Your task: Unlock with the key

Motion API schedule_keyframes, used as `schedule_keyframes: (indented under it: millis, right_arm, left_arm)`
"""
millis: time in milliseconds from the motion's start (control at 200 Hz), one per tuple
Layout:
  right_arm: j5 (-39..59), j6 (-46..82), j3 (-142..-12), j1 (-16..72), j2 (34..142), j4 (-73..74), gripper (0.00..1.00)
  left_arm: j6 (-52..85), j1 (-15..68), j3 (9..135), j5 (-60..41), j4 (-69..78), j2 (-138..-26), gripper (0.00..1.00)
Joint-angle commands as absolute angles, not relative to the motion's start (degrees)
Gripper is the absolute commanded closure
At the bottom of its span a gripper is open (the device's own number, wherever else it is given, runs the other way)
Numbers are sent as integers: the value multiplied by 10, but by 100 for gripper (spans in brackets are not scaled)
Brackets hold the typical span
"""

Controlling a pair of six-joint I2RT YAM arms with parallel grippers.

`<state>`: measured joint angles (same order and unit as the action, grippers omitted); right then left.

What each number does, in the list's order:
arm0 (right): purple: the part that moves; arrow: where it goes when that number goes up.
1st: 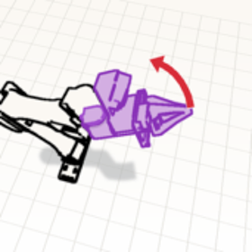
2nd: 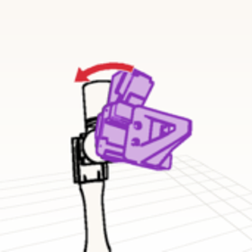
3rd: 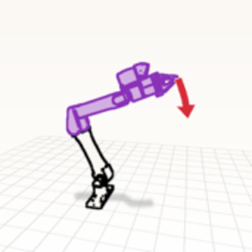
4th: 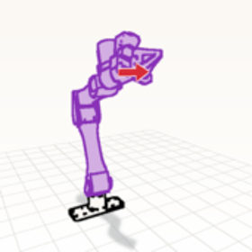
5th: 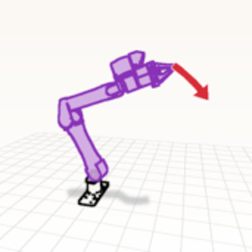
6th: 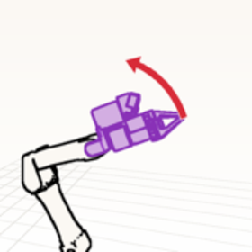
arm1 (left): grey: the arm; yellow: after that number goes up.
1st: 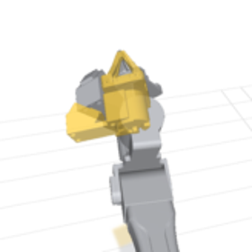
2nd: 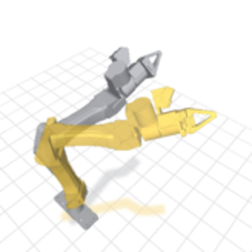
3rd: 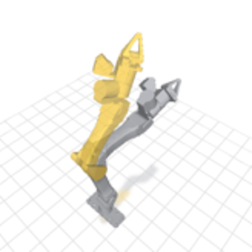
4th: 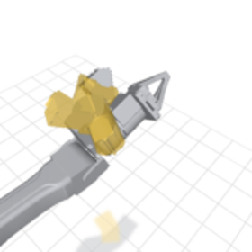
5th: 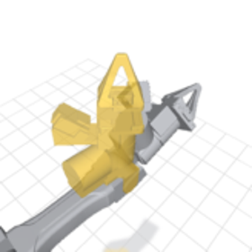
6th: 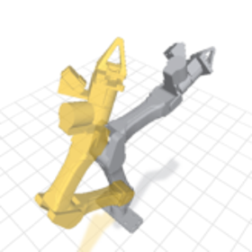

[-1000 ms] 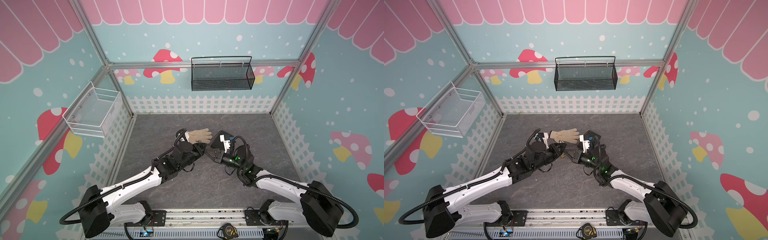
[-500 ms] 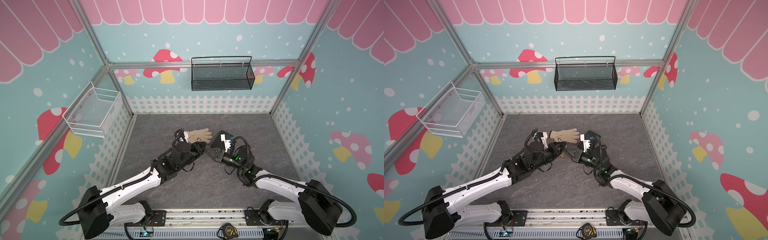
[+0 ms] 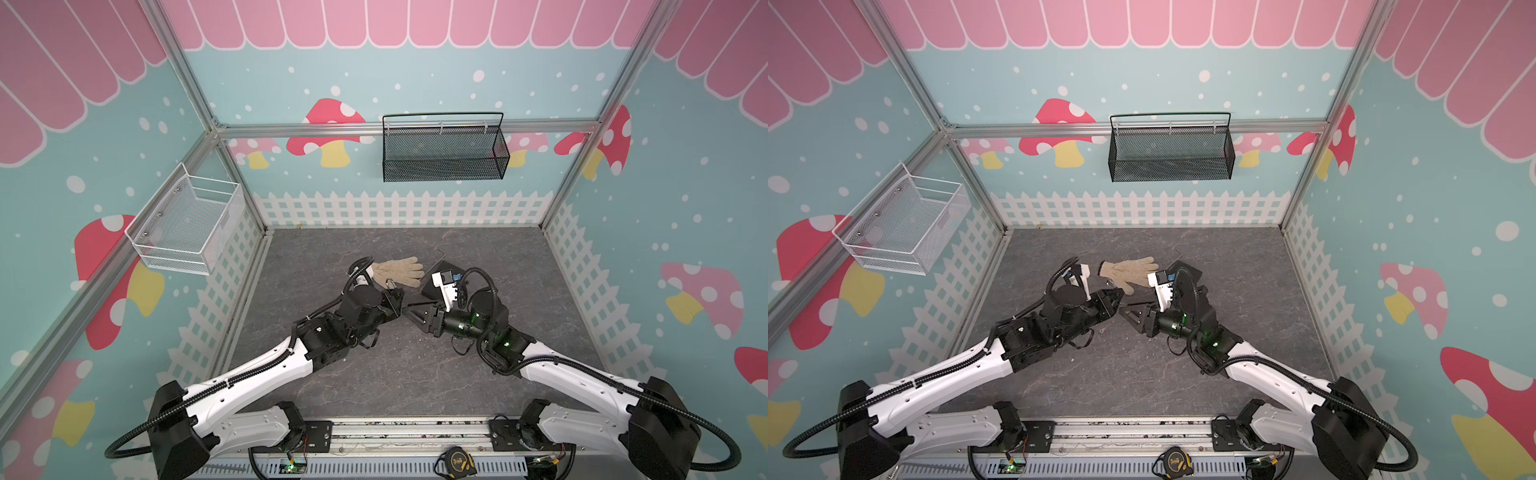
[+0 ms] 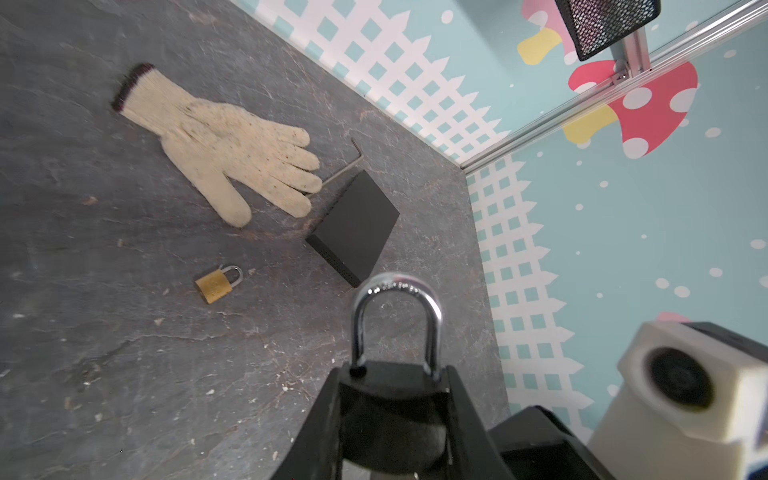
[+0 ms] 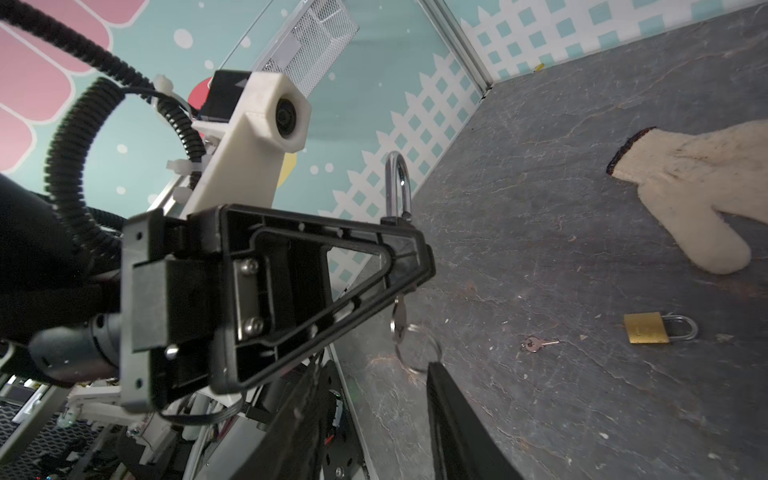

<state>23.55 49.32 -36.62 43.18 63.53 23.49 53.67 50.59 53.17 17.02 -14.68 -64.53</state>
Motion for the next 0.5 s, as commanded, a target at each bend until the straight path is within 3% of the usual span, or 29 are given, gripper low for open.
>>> schedule_keyframes:
  millis: [0, 175, 495]
  right_arm:
    - [189, 405, -395, 432, 602, 111, 48]
    - [140, 314, -465, 432, 585, -46, 33]
    - [162, 211, -634, 434, 673, -211, 29]
  left_arm:
    - [433, 505, 528, 233, -169, -616, 100]
    - [251, 505, 445, 246, -83, -563, 100]
    - [35, 505, 254, 150, 219, -501, 100]
